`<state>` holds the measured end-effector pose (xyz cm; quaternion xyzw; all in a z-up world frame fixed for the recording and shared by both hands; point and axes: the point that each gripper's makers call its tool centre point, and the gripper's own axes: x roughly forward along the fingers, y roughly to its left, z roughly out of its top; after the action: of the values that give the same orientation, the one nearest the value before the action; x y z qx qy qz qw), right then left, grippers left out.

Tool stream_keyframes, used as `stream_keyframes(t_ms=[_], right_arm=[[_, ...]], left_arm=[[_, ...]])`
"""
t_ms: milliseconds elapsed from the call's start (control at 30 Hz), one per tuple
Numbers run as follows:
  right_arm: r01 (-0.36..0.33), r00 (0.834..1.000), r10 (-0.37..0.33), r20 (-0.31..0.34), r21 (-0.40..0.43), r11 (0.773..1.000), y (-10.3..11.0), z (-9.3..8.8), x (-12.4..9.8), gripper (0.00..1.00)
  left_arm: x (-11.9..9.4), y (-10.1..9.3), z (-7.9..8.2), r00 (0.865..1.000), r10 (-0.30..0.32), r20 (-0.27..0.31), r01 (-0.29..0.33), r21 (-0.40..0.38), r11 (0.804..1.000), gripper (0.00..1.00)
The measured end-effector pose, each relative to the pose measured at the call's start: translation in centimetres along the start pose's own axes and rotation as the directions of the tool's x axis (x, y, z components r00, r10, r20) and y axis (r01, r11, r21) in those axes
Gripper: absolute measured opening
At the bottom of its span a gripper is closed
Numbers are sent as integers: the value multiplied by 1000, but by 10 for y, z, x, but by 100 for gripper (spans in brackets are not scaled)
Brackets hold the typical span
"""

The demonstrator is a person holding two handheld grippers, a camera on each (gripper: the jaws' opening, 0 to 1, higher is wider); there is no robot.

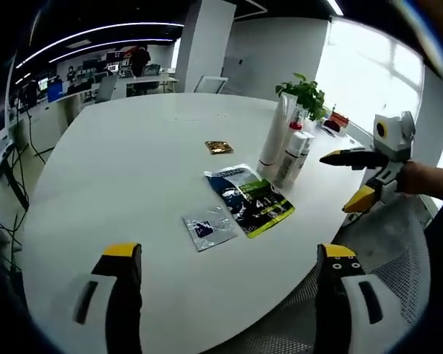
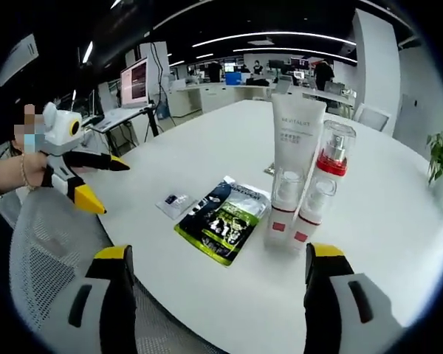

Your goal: Arrange the skincare products in the storage area until every visible bottle or jar stands upright without overlapping.

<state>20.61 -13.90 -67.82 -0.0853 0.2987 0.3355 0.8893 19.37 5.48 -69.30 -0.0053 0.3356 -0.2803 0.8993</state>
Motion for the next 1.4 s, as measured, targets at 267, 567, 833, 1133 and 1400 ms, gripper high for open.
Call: stream_keyframes(t_ms=[267, 567, 833, 1133, 1400], right_arm=[[-49, 999, 51, 7, -118, 992, 22, 27, 15, 97], [-102, 994, 106, 2, -264, 959, 49, 64, 35, 97], [-77, 997, 66, -42, -389, 918, 45, 95, 54, 92], [-89, 996, 78, -43, -444, 892, 44, 139, 80, 90], [-94, 995, 66, -74, -491, 866, 37, 161, 99, 87]], left_arm=[[3, -2, 1, 1000, -16, 10, 16, -9, 1000, 95], [4, -2, 1, 999, -33, 20, 34, -21, 999, 94], [5, 1, 0, 999, -40, 23, 41, -45, 998, 94], [5, 1, 1, 998, -56, 30, 58, -73, 996, 93], [5, -1, 0, 997, -66, 29, 68, -87, 994, 92]])
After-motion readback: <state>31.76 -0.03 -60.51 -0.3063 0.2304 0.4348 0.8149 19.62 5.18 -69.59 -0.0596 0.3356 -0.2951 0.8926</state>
